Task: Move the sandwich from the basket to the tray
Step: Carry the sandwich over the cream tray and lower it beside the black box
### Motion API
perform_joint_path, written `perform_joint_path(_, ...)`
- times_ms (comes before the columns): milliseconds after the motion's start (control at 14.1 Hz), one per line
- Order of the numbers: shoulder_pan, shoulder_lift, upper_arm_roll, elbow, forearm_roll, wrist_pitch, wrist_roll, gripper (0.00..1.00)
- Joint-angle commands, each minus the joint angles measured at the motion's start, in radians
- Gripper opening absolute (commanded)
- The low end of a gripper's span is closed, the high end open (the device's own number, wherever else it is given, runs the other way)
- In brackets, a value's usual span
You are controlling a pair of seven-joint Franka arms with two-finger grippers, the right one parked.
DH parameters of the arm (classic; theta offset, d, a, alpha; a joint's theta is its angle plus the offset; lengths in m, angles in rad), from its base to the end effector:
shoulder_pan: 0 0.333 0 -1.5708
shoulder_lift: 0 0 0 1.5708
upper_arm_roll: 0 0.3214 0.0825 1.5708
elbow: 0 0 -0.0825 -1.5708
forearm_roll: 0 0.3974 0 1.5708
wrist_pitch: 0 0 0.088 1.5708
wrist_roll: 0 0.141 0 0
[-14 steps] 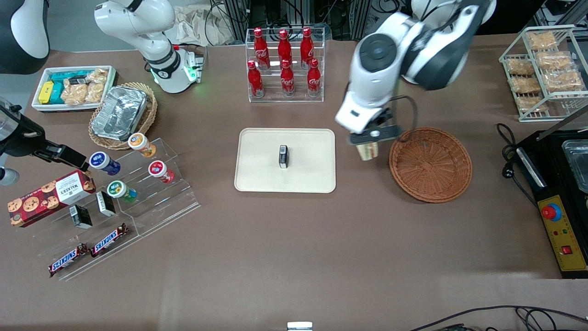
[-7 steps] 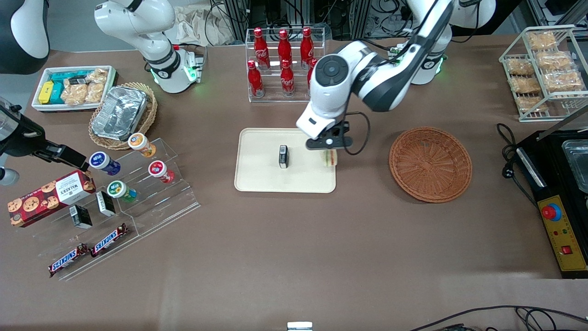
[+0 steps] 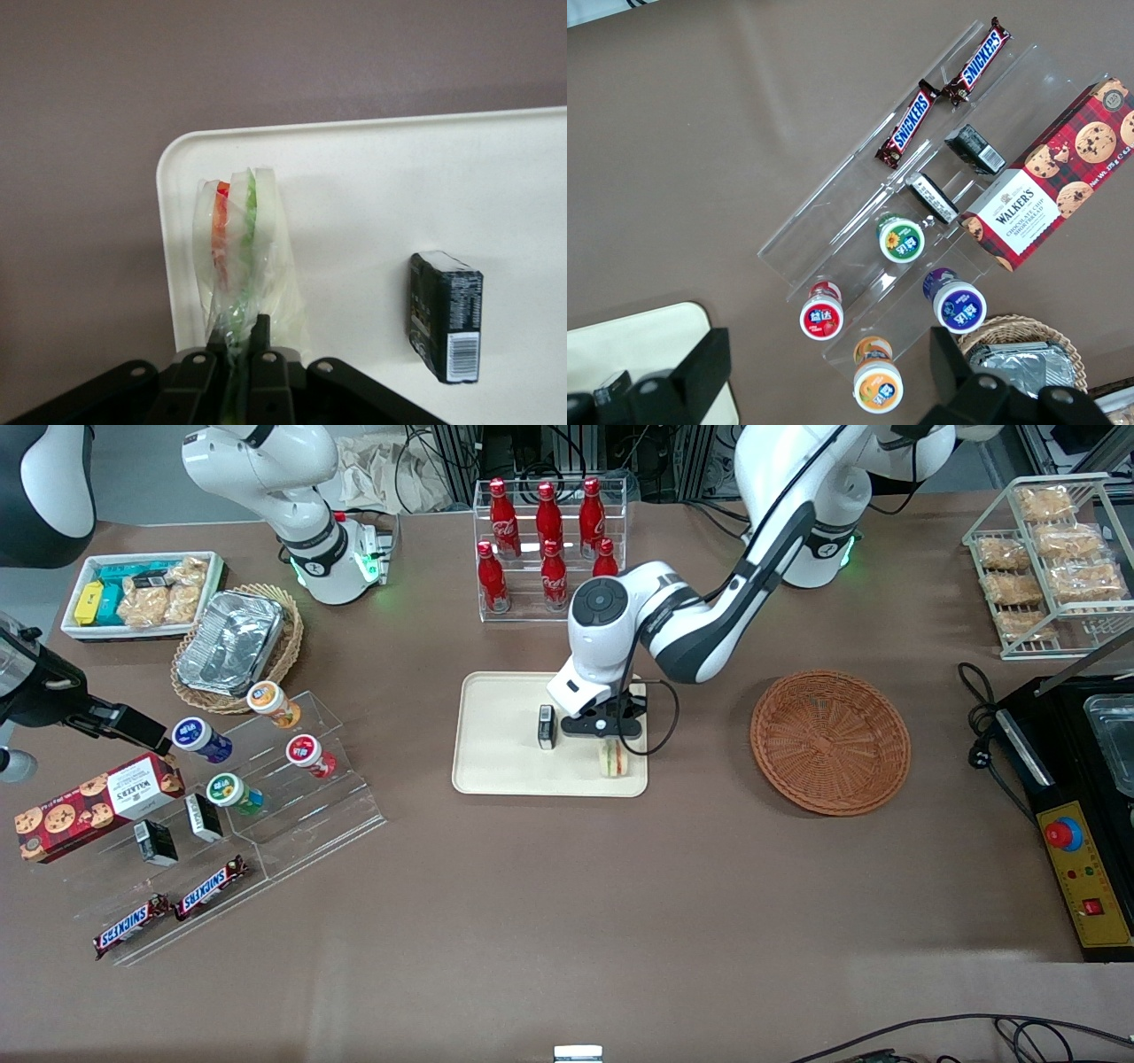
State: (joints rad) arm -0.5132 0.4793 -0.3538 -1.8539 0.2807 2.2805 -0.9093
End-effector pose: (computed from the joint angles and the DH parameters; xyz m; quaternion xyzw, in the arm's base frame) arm 0.4377 -0.4809 0.2370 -0.9982 0.0538 -0.0154 0.0208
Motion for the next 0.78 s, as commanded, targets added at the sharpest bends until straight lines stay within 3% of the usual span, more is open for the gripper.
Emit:
perform_joint_path(0,-0.024,0.027,0.013,0.010,0.037,0.022,-0.017,0.00)
perform_joint_path(71,-0.024,0.027,0.013,0.004,0.057,0.022,-0.017,0.06)
perform_joint_path(212,-0.010,0.016,0.015,-0.014,0.081,0.010,-0.005,0.49)
perform_joint_path(283,-0.007,0.007,0.015,-0.016,0.084,-0.002,-0.014,0.81)
perform_joint_path(354,-0.007,-0.014,0.015,-0.014,0.084,-0.027,-0.023,0.99)
perform_joint_path(708,0.036,-0.163,0.035,0.015,0.078,-0.300,-0.039,1.00)
